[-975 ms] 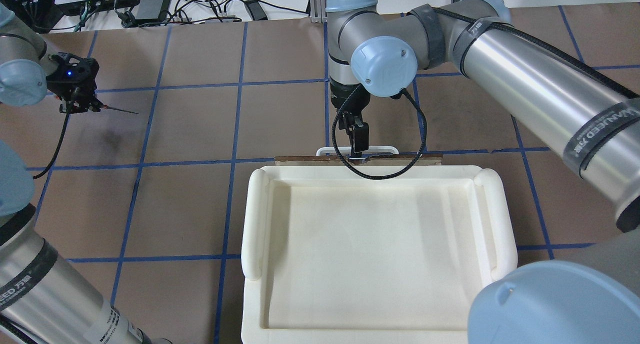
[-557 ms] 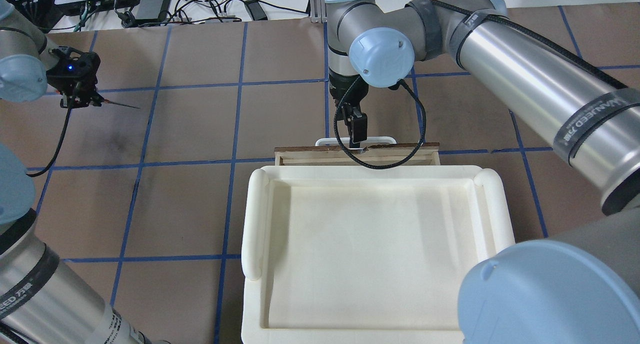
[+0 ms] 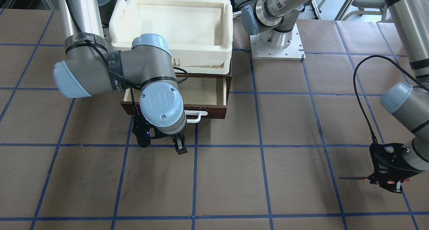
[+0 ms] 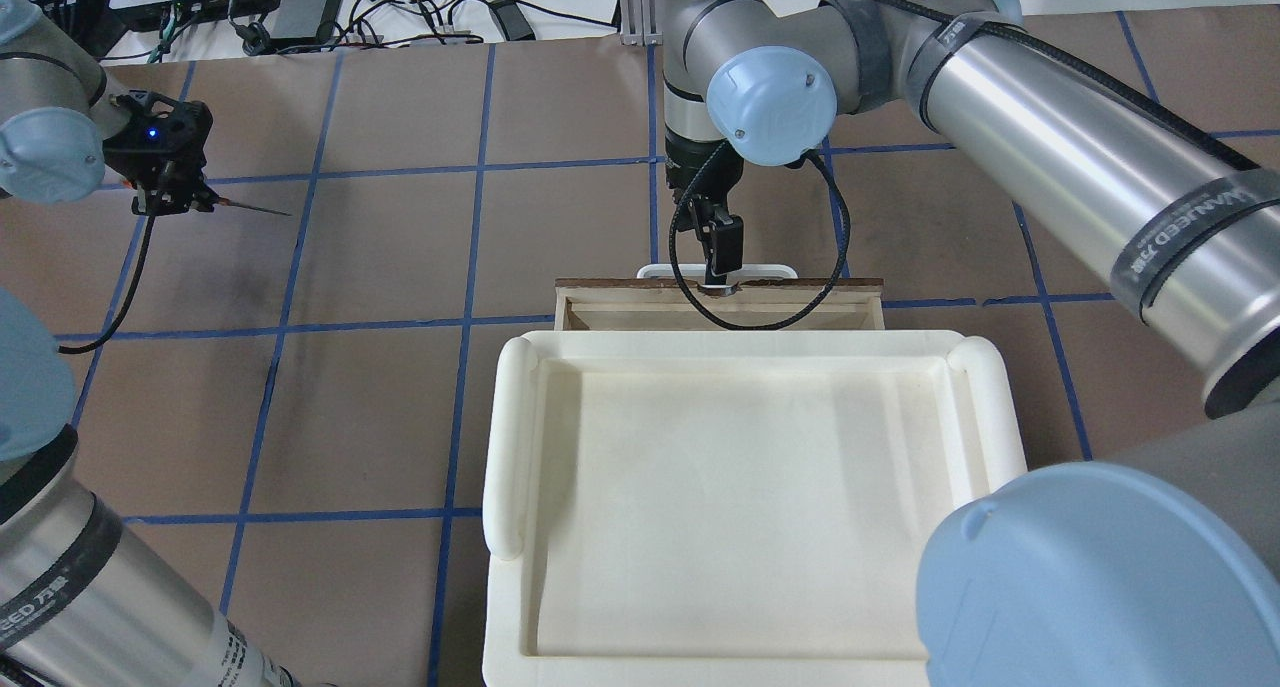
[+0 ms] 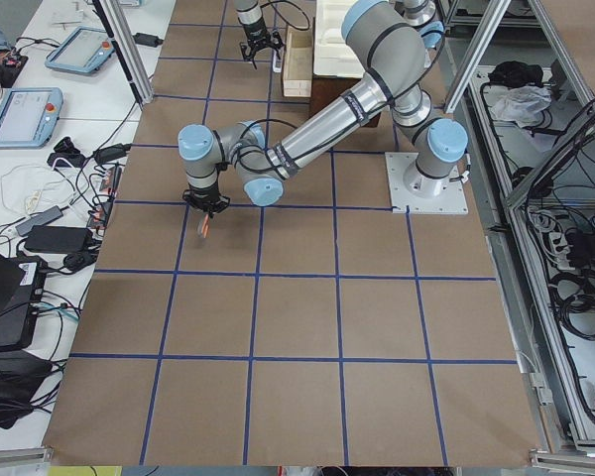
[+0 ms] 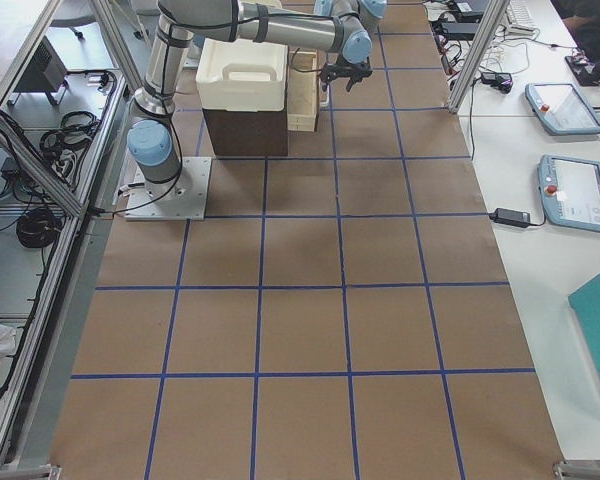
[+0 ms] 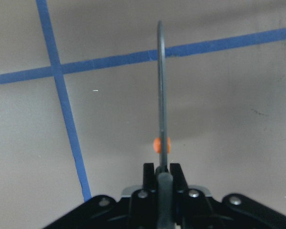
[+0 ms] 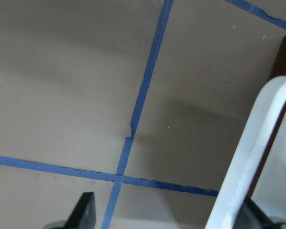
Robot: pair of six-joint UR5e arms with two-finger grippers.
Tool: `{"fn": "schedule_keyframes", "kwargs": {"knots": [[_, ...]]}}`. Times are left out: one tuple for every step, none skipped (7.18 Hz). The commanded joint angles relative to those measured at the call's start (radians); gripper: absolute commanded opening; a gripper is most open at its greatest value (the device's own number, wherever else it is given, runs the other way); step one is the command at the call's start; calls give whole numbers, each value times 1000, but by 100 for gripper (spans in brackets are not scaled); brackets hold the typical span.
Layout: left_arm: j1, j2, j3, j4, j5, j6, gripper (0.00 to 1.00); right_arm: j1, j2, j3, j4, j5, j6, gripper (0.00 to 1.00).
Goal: Place scissors in drawer with both arms
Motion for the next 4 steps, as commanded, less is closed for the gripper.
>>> {"fn": "schedule_keyframes", "kwargs": {"knots": [[0,1,-2,-1,0,0,8,-12,0,-8,-16,0,-37,100],[0,1,-2,-1,-5,0,8,-12,9,-31,-15,0,-41,100],[0,-1,-2,0,-7,0,8,-12,17,-43,-15,0,-72,100],[0,1,-2,-1,-7,0,8,-12,23,-51,-16,0,-96,100]]}}
